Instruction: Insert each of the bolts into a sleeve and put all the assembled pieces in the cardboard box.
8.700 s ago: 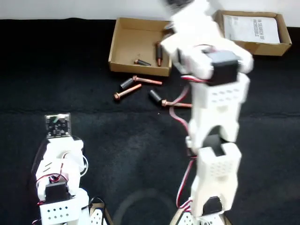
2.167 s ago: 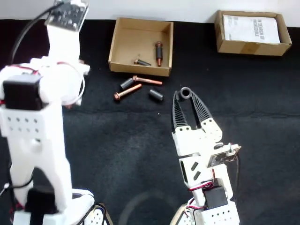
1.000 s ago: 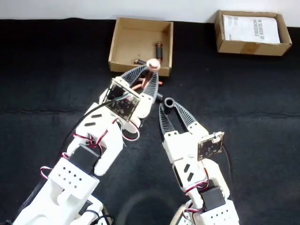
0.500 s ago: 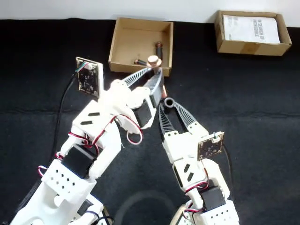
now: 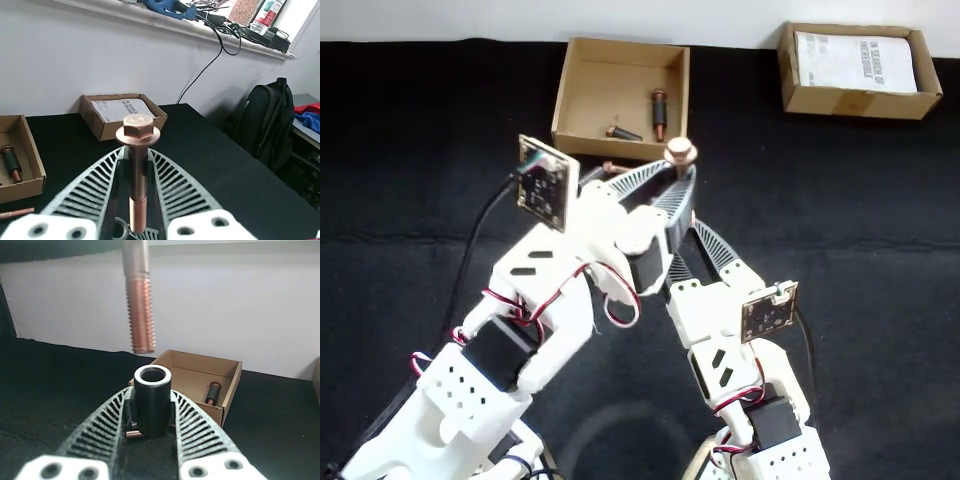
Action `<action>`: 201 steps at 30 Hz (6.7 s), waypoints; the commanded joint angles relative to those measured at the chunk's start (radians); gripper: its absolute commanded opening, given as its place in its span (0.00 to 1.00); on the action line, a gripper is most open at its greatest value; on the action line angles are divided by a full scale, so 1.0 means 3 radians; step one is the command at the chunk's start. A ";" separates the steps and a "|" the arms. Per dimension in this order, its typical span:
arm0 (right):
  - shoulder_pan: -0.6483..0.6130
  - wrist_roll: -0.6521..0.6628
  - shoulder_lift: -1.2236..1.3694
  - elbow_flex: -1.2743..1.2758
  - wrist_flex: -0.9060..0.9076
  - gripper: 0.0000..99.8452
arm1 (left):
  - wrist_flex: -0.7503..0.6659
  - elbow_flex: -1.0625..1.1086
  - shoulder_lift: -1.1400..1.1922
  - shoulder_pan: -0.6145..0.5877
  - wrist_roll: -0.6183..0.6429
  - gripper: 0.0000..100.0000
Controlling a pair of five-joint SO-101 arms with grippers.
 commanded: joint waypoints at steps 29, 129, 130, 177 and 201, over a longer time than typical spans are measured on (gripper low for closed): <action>-0.0003 -0.0026 -0.0084 0.0437 0.0013 0.01 | -0.0164 -0.0095 0.0422 -0.0064 -0.0245 0.01; 0.0243 0.0281 0.6099 -0.5378 0.0463 0.01 | 0.1851 0.3041 -0.2744 -0.2217 -0.0772 0.02; 0.0243 0.0292 0.6222 -0.5465 0.0463 0.01 | 0.1851 0.3041 -0.2744 -0.2217 -0.0772 0.02; 0.0176 0.1478 0.9342 -1.1464 0.4841 0.21 | 0.1846 0.3041 -0.2744 -0.2483 -0.0777 0.02; -0.0105 0.1258 0.7935 -0.8559 0.5153 0.21 | 0.1857 0.3041 -0.2744 -0.2493 -0.0777 0.02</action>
